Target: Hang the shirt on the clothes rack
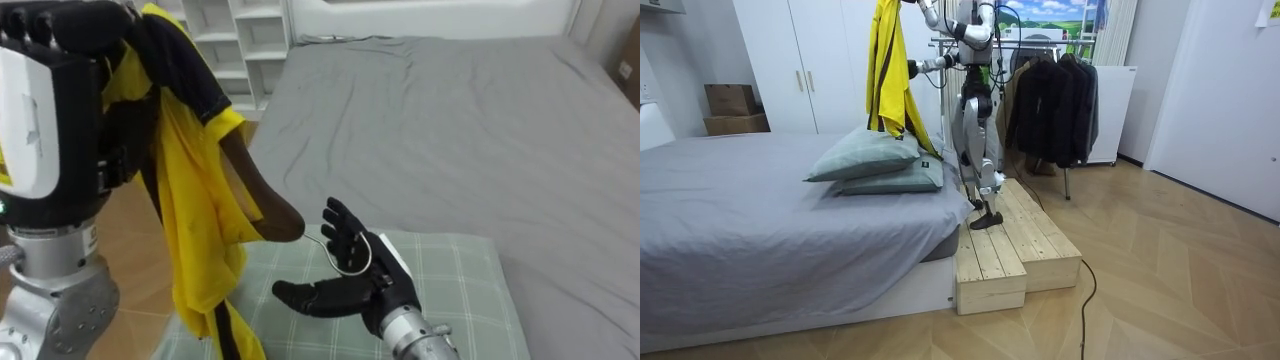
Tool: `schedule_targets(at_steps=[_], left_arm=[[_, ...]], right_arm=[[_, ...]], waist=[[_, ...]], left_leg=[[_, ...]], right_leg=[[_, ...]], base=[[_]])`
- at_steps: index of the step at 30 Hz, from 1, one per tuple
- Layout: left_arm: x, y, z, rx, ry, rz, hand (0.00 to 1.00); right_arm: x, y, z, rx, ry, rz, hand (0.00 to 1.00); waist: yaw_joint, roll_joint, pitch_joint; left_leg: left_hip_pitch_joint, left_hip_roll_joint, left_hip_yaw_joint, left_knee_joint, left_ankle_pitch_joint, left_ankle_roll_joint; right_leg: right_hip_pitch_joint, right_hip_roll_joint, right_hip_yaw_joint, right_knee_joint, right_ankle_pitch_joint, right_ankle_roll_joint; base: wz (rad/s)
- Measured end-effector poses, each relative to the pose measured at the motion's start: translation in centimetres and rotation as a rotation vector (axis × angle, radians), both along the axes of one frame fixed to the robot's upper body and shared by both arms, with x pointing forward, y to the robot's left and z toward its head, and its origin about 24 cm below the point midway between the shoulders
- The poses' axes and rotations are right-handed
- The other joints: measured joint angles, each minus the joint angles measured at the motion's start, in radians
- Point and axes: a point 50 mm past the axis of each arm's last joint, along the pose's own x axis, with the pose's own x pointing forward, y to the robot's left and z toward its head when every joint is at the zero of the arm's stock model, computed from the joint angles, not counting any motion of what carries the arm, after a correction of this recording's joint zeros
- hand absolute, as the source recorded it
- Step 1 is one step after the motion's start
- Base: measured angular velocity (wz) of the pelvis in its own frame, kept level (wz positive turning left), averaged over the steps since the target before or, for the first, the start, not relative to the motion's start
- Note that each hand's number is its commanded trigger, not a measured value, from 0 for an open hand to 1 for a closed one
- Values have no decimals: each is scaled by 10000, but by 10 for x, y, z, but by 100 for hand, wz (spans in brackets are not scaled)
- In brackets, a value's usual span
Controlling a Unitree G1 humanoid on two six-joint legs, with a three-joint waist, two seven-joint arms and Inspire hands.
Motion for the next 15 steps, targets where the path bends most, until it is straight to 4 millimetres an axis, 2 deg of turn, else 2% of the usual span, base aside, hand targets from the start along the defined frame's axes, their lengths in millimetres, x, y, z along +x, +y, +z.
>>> schedule_targets(at_steps=[6, 15], left_arm=[[2, 0, 0, -165, 75, 260, 100], [3, -2, -1, -144, 345, 318, 100]], right_arm=[[1, 10, -1, 641, 365, 73, 0], [0, 12, -3, 697, 563, -116, 0]], waist=[[9, 83, -8], [15, 148, 20]], left_leg=[[-6, 10, -8, 8, 0, 0], [-70, 7, -169, 40, 1, 2]], right_leg=[[-1, -40, -140, 9, 0, 0], [22, -93, -270, 5, -2, 4]], base=[[0], [6]])
